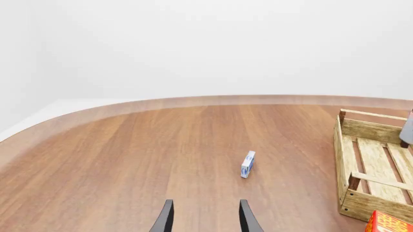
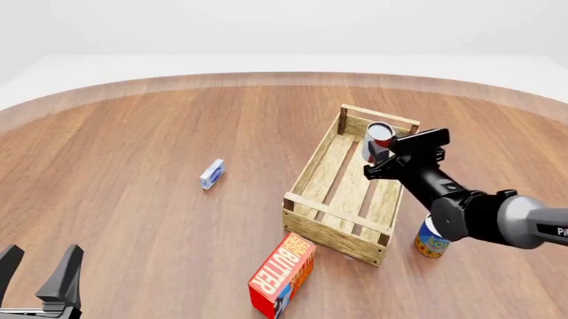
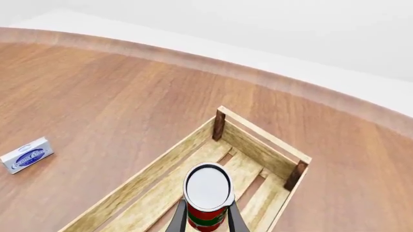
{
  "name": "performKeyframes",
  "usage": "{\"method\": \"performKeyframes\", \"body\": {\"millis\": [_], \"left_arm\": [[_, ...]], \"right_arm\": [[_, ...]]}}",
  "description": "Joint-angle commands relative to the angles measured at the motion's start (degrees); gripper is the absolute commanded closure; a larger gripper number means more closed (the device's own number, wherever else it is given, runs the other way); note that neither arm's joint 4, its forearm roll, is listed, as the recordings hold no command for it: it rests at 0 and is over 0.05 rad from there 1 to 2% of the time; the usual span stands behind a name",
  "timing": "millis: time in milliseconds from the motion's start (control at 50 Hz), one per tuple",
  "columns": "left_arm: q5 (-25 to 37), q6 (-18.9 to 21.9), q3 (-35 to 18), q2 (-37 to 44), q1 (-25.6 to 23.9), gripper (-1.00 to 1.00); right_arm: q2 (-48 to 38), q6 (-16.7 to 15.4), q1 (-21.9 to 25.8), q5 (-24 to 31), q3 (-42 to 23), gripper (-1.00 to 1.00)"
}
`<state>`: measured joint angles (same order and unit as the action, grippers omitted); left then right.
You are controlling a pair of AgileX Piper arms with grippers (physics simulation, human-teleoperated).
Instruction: Pick up the tomato sauce, and put it in the wooden tray.
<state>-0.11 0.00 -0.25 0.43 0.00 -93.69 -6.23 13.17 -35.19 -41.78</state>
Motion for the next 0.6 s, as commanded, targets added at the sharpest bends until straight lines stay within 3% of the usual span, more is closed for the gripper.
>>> {"method": "performKeyframes", "body": {"millis": [20, 600], "left_arm": [[0.0, 0.0, 0.0, 0.0, 0.0, -1.0], [0.0, 0.0, 0.0, 0.0, 0.0, -1.0]], "right_arm": [[-1.3, 1.6, -0.1, -1.4, -0.3, 1.0], [-6.4, 2.8, -0.9, -5.9, 0.6, 1.0]]}}
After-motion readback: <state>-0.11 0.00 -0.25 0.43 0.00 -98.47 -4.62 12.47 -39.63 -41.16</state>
